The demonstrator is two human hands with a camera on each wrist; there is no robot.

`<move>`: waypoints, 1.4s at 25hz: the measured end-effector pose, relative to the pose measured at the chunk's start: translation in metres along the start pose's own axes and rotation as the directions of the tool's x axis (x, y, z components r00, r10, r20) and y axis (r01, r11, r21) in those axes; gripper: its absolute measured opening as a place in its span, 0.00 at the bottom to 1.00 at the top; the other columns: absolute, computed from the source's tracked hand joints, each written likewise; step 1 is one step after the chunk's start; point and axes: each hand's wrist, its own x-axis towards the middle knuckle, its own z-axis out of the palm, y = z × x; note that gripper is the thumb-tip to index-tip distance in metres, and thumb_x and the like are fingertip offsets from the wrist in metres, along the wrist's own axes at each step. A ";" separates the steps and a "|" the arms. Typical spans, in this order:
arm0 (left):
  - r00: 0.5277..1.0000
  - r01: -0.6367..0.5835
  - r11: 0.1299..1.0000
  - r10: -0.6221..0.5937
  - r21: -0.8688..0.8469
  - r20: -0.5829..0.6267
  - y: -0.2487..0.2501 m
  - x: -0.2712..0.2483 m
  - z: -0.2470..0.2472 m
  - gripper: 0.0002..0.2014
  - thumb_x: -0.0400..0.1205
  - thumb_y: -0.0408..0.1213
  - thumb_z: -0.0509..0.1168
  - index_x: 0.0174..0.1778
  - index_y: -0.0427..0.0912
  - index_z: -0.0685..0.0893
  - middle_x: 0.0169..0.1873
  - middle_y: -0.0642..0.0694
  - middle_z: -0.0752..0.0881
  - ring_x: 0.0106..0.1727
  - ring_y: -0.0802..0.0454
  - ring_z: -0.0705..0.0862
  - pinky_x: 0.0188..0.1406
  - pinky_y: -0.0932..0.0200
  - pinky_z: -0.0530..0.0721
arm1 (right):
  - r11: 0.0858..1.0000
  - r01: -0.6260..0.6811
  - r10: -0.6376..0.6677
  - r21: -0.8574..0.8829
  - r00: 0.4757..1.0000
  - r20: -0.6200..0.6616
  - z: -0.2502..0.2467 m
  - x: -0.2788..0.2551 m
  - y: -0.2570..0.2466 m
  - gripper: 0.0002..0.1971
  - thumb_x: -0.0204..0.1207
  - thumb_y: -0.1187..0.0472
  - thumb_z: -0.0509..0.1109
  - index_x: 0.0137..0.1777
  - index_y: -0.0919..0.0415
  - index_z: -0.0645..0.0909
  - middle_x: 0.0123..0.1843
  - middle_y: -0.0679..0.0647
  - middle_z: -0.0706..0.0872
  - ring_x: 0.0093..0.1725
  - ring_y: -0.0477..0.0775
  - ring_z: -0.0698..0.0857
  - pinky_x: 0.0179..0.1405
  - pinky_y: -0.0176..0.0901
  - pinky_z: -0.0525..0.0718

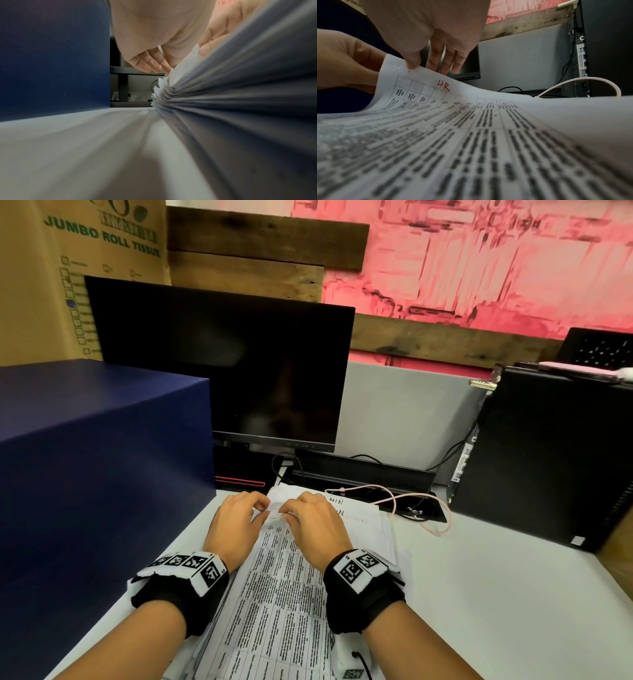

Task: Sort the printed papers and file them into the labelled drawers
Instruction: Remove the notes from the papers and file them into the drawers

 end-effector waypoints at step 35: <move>0.979 0.017 0.989 0.012 -0.144 0.205 0.016 -0.007 -0.003 0.08 0.79 0.36 0.65 0.34 0.46 0.84 0.33 0.51 0.87 0.36 0.56 0.82 0.33 0.68 0.75 | 0.969 -0.243 0.243 -0.039 0.970 -0.006 0.004 0.005 0.004 0.06 0.76 0.64 0.68 0.51 0.56 0.83 0.49 0.54 0.86 0.52 0.57 0.82 0.50 0.51 0.83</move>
